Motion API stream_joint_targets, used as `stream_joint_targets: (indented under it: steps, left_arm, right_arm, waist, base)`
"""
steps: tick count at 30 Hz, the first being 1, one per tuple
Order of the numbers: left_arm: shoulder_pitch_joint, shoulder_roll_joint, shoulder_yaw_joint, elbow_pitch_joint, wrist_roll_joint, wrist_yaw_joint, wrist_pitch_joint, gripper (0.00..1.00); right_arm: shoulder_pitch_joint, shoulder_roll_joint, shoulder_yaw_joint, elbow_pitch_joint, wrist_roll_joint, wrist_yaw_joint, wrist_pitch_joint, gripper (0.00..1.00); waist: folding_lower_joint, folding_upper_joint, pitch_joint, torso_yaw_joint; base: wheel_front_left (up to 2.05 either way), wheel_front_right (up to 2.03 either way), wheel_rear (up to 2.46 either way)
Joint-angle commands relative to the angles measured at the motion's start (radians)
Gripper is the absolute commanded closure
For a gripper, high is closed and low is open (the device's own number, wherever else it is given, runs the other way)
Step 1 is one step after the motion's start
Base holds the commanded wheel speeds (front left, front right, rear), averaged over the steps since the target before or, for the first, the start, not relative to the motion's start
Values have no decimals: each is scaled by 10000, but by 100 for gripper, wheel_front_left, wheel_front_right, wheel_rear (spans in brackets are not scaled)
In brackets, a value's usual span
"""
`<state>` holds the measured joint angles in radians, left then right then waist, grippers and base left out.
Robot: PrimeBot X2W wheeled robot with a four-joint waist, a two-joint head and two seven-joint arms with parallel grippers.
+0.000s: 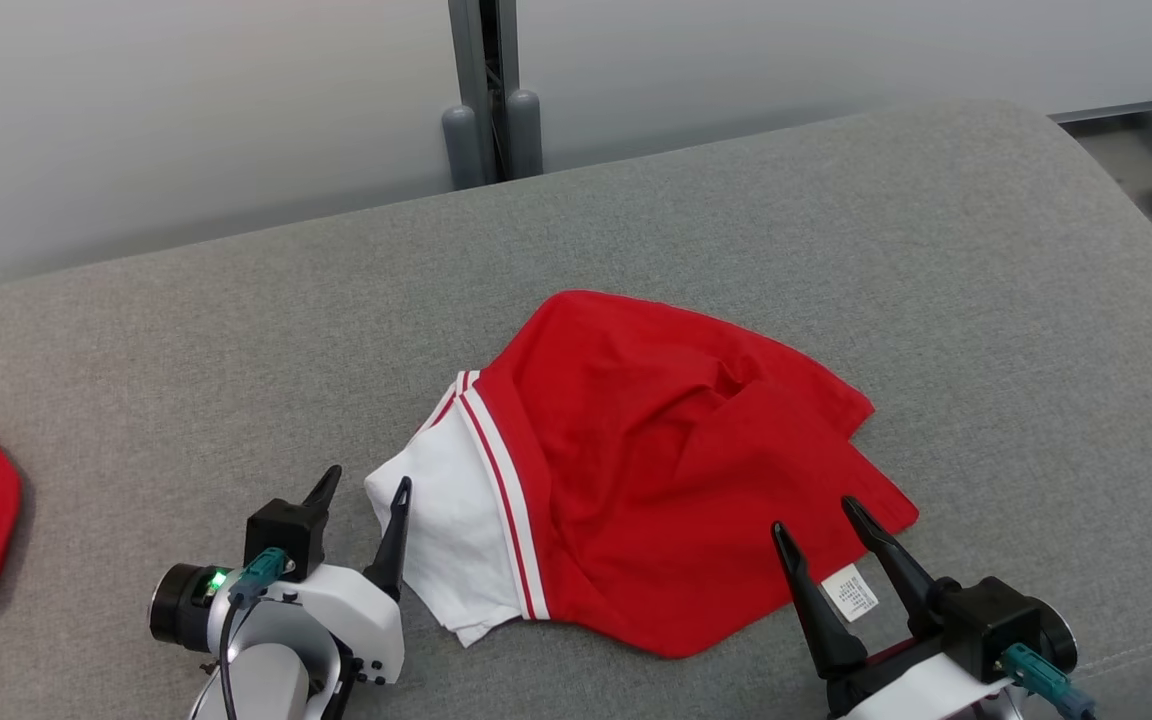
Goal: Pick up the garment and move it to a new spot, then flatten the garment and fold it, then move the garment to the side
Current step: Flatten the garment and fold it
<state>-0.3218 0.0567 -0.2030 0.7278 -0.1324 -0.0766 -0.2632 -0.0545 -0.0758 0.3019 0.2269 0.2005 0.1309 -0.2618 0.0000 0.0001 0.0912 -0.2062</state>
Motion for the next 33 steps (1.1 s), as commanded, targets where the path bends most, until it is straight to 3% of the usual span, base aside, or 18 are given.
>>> stream_joint_targets:
  steps: [1, 9, 11, 12, 14, 19, 25, 33]
  left_arm:
    - [-361, 119, 78, 418, -51, 83, -18, 0]
    - [-1018, 102, -11, 1393, -161, -62, -18, 0]
    - [-1140, 88, -137, 1695, -210, -183, -8, 47]
    - [-1211, 90, -198, 1831, -249, -219, -1, 58]
    - [-1302, 81, -298, 2054, -310, -299, -2, 100]
    - [-1388, 42, -335, 2041, -592, -383, -11, 100]
    - [-503, 40, 372, 712, -1079, 101, -14, 100]
    - [928, 88, 969, -627, -1763, 266, 47, 100]
  right_arm:
    - [-162, -80, -7, -58, 55, -3, -51, 0]
    - [-308, -106, -47, -87, 44, -3, -51, 0]
    - [-319, -106, -57, -79, 28, -3, -51, 0]
    - [-323, -105, -61, -74, 20, -3, -51, 0]
    - [-340, -100, -61, -60, 0, -3, -51, 0]
    - [-343, -83, -96, -28, -26, -3, -51, 0]
    - [-209, -60, -279, 34, -85, -3, -51, 0]
    - [8, 50, -737, 343, -220, -3, -51, 0]
  waist:
    - [0, -1, 186, -97]
    - [0, -1, 421, -128]
    - [0, -1, 441, -120]
    - [0, -1, 449, -113]
    - [0, -1, 452, -90]
    - [0, -1, 370, 2]
    - [0, -1, 200, 154]
    - [0, -1, -28, 626]
  base:
    - [0, 0, 0]
    - [0, 0, 0]
    - [0, 0, 0]
    - [0, 0, 0]
    - [0, 0, 0]
    - [0, 0, 0]
    - [0, 0, 0]
    - [0, 0, 0]
